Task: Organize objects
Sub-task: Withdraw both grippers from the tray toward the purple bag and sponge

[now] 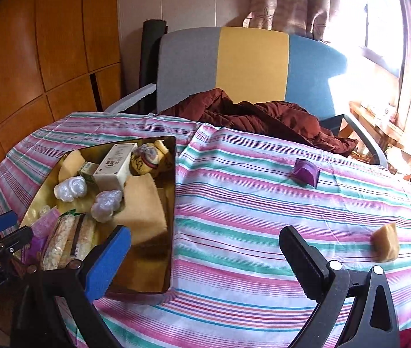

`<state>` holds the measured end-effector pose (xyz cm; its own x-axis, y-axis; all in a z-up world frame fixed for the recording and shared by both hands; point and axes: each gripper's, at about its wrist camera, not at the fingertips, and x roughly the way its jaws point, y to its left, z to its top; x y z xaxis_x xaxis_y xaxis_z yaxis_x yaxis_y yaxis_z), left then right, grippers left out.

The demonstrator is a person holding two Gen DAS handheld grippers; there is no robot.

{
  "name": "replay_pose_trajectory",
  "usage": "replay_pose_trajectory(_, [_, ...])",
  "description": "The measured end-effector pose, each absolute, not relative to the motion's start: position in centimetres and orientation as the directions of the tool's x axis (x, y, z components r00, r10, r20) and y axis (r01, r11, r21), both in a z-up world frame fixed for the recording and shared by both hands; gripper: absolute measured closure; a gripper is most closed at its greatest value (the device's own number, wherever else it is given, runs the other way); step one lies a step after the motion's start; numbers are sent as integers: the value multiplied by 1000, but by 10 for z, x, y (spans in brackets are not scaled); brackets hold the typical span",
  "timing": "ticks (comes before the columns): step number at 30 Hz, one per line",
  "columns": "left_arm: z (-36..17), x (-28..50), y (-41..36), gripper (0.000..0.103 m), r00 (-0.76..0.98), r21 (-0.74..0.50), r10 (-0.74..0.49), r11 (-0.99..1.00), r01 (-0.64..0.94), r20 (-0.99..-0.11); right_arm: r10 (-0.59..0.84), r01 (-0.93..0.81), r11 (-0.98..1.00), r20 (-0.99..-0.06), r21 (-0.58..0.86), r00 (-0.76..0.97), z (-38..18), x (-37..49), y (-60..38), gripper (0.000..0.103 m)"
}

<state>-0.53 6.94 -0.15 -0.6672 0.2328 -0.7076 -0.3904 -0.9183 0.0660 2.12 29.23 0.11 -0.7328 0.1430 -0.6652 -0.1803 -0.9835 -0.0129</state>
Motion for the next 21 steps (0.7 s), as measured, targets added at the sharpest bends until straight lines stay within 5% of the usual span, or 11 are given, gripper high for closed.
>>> replay_pose_trajectory(21, [6,2,115,59,-618,74,309,-854,-515,-723,446,-497,-859,-658,-125,-607,12,43,476,0])
